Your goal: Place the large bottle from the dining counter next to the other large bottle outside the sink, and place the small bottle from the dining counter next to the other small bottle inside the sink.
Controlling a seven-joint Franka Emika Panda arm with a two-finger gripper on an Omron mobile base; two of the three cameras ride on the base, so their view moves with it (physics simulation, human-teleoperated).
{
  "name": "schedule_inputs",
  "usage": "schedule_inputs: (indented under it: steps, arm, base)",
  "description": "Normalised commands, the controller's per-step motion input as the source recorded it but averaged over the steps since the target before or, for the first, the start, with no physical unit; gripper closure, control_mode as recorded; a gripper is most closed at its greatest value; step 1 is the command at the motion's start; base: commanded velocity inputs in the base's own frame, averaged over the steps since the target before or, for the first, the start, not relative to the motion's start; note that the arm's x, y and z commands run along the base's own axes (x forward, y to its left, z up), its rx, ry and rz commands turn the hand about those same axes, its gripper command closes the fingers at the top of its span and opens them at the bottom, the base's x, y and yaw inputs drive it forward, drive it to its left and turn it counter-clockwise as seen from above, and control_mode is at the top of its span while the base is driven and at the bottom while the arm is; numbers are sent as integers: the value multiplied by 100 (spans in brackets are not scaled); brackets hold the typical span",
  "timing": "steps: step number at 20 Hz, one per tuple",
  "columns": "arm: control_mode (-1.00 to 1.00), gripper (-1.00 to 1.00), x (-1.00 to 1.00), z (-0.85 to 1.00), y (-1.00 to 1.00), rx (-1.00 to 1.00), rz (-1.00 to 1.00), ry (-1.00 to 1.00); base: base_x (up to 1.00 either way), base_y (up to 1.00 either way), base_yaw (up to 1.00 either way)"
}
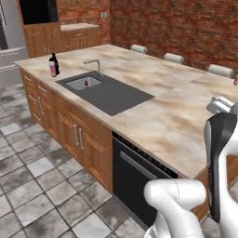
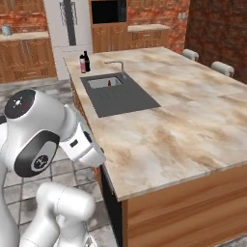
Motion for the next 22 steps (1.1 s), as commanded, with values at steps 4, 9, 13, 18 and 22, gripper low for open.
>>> schedule_inputs:
  steps: [4, 9, 13, 18, 22]
  arm:
    - [100, -100, 0, 0, 0, 0, 0, 0]
    - [100, -100, 0, 0, 0, 0, 0, 0]
    - [100, -100, 0, 0, 0, 0, 0, 0]
    - [100, -100, 0, 0, 0, 0, 0, 0]
    - [100, -100, 0, 0, 0, 0, 0, 0]
  base:
    - [15, -65, 11]
    - [25, -35, 19]
    - [23, -42, 17]
    - [-61, -81, 8]
    - [-54, -48, 17]
